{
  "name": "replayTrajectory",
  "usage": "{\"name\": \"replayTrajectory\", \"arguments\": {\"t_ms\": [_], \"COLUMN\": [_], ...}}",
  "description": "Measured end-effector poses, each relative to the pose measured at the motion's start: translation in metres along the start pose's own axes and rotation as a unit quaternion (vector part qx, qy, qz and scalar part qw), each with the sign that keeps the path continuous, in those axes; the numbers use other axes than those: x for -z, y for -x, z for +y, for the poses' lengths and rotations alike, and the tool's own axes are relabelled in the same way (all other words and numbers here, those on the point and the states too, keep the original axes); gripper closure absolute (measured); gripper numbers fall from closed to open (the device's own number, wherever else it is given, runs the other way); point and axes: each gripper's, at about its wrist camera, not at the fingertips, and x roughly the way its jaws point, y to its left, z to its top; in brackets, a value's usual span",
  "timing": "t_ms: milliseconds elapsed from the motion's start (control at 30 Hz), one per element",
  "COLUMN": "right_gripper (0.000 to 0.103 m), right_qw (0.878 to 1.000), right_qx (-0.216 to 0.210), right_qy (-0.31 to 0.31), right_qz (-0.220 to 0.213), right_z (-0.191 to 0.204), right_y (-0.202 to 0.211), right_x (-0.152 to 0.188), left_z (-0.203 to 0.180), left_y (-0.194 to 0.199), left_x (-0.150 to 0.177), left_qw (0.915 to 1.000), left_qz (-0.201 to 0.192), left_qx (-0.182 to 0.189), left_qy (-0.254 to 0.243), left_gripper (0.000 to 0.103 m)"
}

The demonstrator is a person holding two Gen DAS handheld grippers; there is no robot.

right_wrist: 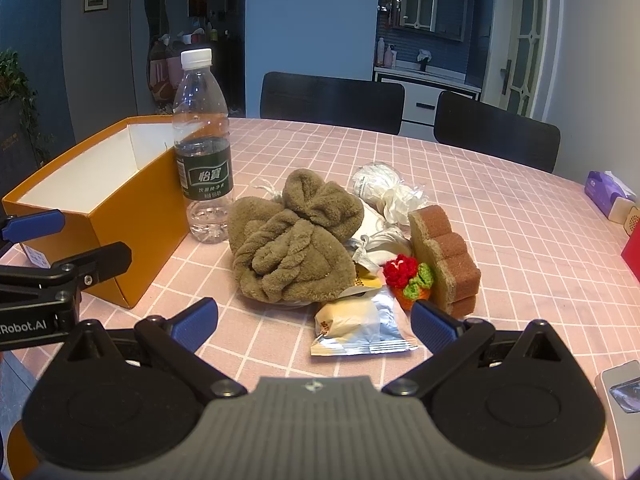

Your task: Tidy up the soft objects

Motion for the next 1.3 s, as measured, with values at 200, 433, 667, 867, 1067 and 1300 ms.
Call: {"name": "replayTrajectory", "arguments": {"t_ms": [200, 433, 667, 867, 1067, 1300], "right_gripper": [0.003, 0.003, 0.023, 0.026, 0.027, 0.032], "right_qw": [1.0, 0.999, 0.999, 0.998, 0.997, 0.996], "right_qx": [0.002, 0.009, 0.012, 0.034, 0.074, 0.079], "right_qy": [0.001, 0.019, 0.04, 0.04, 0.009, -0.029], "right_qz": [0.003, -0.027, -0.02, -0.018, -0.016, -0.006], "right_z": [0.0, -0.006, -0.018, -0.038, -0.073, -0.101], "right_y": [-0.002, -0.006, -0.024, -0.037, -0.06, -0.095], "right_x": [0.0, 0.007, 0.009, 0.002, -0.013, -0.027], "left_z": [0.001, -0.002, -0.019, -0.036, -0.052, -0.071], "left_y": [0.0, -0.004, -0.016, -0.037, -0.074, -0.115], "left_x": [0.001, 0.001, -0.002, -0.015, -0.023, -0.021], "left_qw": [1.0, 0.9998, 0.9966, 0.9933, 0.9916, 0.9904], "left_qz": [0.001, 0.005, 0.01, 0.014, 0.033, 0.061], "left_qx": [0.0, 0.02, 0.081, 0.113, 0.122, 0.12], "left_qy": [0.001, -0.003, -0.009, -0.019, -0.027, -0.03], "left_gripper": [0.0, 0.003, 0.027, 0.024, 0.015, 0.01]}}
